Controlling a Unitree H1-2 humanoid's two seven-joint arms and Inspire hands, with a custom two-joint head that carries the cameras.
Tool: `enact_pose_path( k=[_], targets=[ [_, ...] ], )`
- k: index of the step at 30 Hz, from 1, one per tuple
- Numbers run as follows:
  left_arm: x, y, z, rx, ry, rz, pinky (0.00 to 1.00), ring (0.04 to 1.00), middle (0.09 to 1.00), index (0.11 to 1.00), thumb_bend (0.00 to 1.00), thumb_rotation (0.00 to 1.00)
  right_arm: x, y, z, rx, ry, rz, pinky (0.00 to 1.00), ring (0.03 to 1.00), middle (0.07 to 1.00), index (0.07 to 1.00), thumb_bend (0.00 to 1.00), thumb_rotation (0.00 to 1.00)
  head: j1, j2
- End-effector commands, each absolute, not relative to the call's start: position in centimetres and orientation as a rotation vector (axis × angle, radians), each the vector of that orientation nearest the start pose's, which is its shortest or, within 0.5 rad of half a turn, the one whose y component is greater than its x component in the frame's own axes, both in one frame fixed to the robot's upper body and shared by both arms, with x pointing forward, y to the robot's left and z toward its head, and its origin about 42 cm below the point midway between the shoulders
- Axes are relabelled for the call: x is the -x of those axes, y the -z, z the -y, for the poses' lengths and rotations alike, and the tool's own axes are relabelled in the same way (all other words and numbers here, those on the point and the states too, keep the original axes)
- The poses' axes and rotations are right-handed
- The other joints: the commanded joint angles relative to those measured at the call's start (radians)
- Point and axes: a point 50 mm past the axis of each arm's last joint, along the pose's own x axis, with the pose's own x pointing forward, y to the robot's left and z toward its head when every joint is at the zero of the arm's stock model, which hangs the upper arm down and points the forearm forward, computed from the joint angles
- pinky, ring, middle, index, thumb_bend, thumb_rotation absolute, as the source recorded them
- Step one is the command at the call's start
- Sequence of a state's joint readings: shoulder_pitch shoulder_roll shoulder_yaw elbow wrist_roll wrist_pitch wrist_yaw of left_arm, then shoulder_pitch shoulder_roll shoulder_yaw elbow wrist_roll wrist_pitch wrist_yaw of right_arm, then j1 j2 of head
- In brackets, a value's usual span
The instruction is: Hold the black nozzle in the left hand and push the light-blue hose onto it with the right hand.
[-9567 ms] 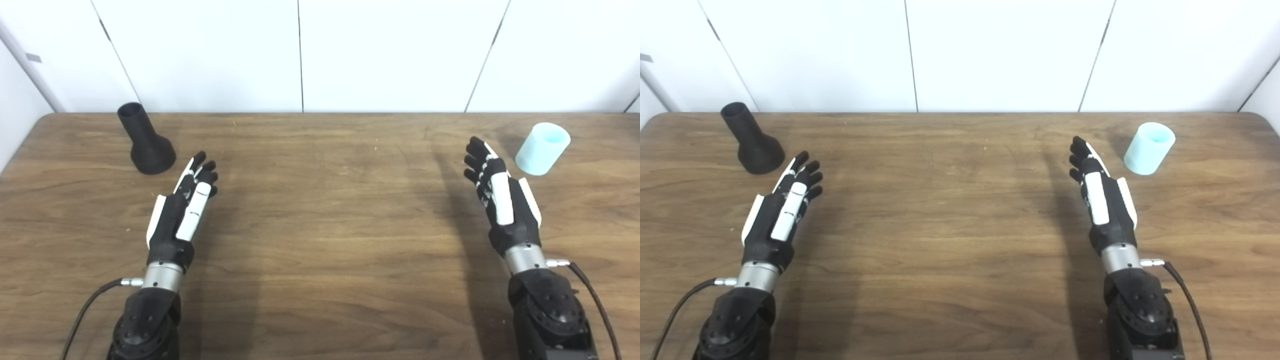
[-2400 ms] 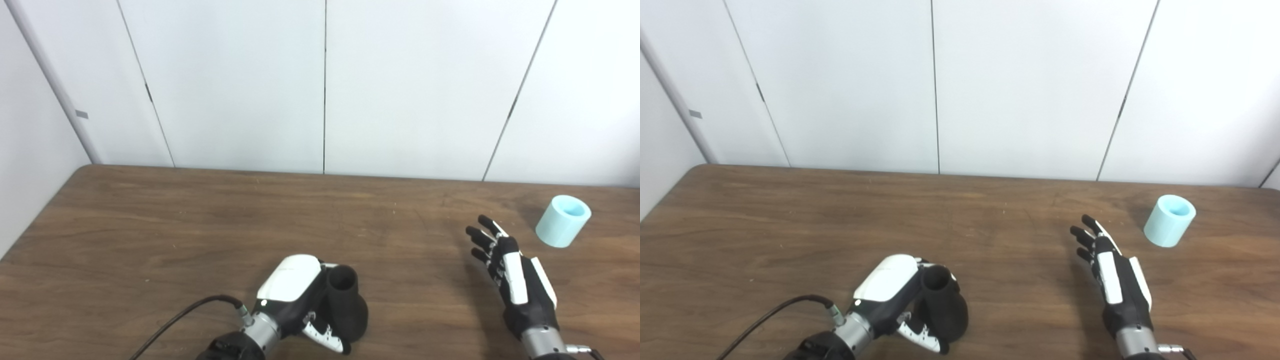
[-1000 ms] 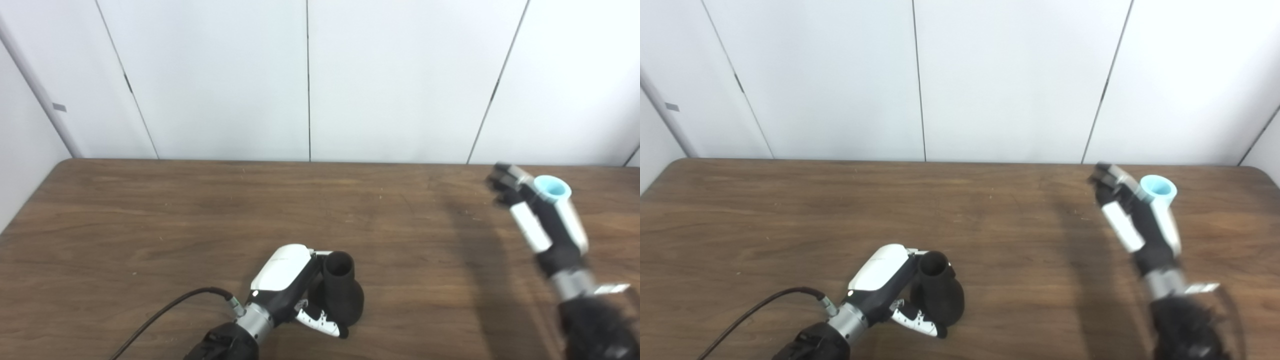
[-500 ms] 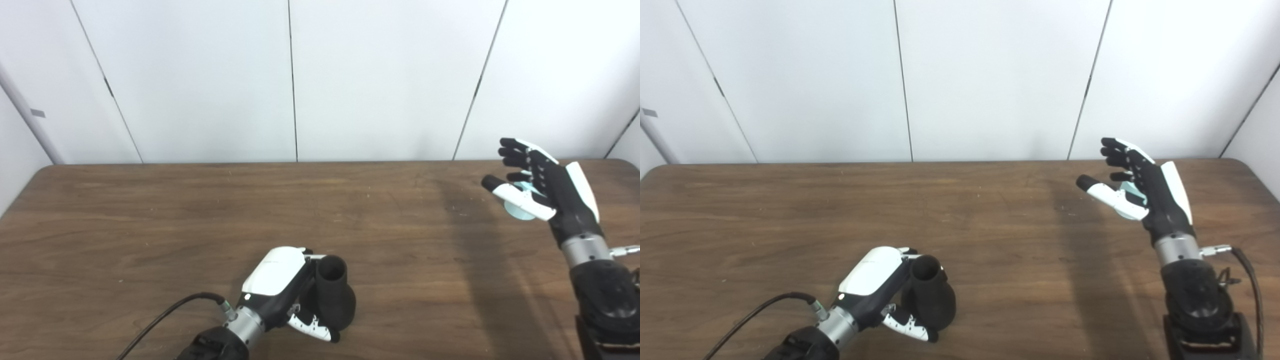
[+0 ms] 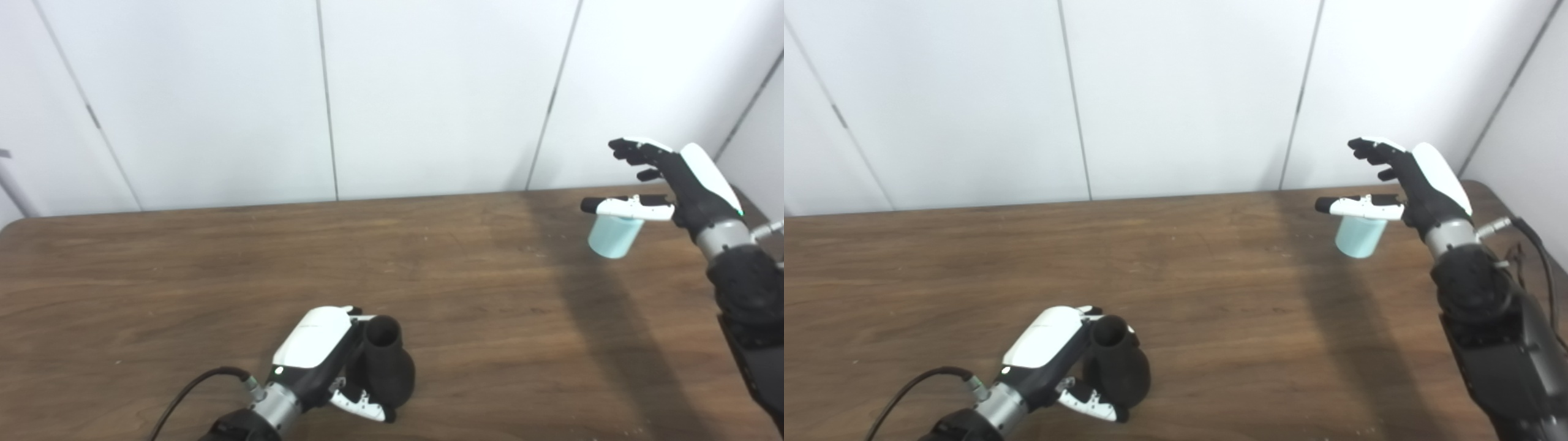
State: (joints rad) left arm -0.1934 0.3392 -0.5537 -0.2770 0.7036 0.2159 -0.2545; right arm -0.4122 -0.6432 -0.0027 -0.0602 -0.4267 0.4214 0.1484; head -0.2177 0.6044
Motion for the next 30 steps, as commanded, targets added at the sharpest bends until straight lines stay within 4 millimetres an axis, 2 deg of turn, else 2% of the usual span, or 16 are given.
enact_pose_path(
  k=[1, 9, 16, 19, 21, 25, 30],
  targets=[
    [-26.3, -11.0, -16.9, -1.119, 0.793, -0.013, 0.87, 0.61, 0.497, 0.477, 0.52, 0.0, -40.2, -32.6, 39.7, 1.081, 0.244, 0.07, 0.78, 0.86, 0.826, 0.824, 0.86, 0.39, -0.013, 0.0],
    [-26.7, -11.0, -17.8, -1.13, 0.788, -0.013, 0.87, 0.61, 0.501, 0.474, 0.52, 0.0, -43.6, -31.3, 41.1, 1.176, 0.238, -0.048, 0.75, 0.838, 0.816, 0.77, 0.95, 0.21, -0.104, -0.013],
    [-26.9, -11.2, -19.2, -1.126, 0.789, -0.002, 0.86, 0.609, 0.527, 0.455, 0.52, 0.0, -45.8, -31.3, 40.8, 1.235, 0.205, -0.174, 0.8, 0.852, 0.846, 0.789, 0.98, 0.17, -0.193, -0.018],
    [-27.0, -11.0, -19.5, -1.129, 0.79, 0.0, 0.86, 0.609, 0.526, 0.456, 0.52, 0.0, -46.7, -31.0, 40.6, 1.252, 0.202, -0.205, 0.76, 0.853, 0.856, 0.8, 0.97, 0.15, -0.215, -0.021],
    [-27.1, -11.0, -19.6, -1.129, 0.79, 0.002, 0.85, 0.608, 0.522, 0.459, 0.52, 0.0, -47.1, -30.9, 40.4, 1.266, 0.198, -0.221, 0.82, 0.86, 0.857, 0.806, 0.97, 0.16, -0.222, -0.02],
    [-27.2, -11.1, -19.8, -1.125, 0.789, 0.009, 0.85, 0.608, 0.518, 0.461, 0.52, 0.0, -48.1, -30.9, 40.0, 1.293, 0.185, -0.251, 0.84, 0.869, 0.858, 0.81, 0.97, 0.16, -0.236, -0.018],
    [-27.1, -11.3, -19.9, -1.124, 0.789, 0.016, 0.84, 0.603, 0.514, 0.464, 0.52, 0.0, -48.8, -31.1, 39.8, 1.315, 0.173, -0.263, 0.71, 0.828, 0.851, 0.812, 0.95, 0.1, -0.238, -0.015]
  ],
)
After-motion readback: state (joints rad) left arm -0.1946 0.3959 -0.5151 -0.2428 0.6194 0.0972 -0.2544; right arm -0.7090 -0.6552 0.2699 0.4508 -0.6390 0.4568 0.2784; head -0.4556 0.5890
